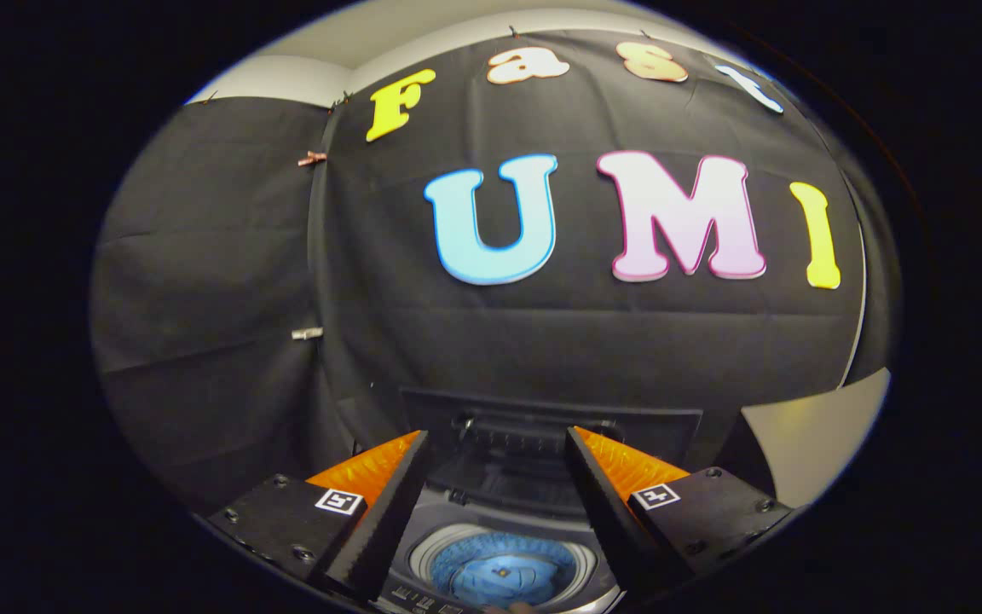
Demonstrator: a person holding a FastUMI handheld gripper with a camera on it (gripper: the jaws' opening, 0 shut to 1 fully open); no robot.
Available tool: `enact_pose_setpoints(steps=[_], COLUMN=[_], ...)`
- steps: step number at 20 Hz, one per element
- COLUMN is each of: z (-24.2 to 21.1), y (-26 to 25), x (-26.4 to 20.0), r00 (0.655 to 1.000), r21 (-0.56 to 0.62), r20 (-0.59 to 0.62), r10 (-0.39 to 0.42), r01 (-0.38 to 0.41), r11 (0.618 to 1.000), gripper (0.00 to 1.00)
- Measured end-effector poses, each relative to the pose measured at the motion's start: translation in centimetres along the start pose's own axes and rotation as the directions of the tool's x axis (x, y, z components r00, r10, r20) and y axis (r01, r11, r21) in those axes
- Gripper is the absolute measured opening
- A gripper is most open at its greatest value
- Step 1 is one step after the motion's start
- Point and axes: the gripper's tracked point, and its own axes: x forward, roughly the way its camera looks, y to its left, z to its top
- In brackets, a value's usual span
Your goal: Put the clothes into the washing machine and then close the washing machine lid.
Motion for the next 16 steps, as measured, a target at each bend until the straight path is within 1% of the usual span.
enact_pose_setpoints(steps=[2, 4, 8, 16], z=[1.1, 1.2, 0.0, -3.4], y=[-1.0, -1.9, -3.7, -7.1], x=[1.2, 3.2, 7.0, 12.4], r00=[0.999, 0.998, 0.997, 0.985], r21=[0.006, -0.005, -0.038, 0.036], r20=[0.029, 0.03, -0.011, -0.113], r10=[-0.026, -0.048, -0.078, -0.131], r01=[0.025, 0.048, 0.078, 0.136], r11=[1.0, 0.999, 0.996, 0.99], gripper=[0.98, 0.98, 0.99, 0.99])
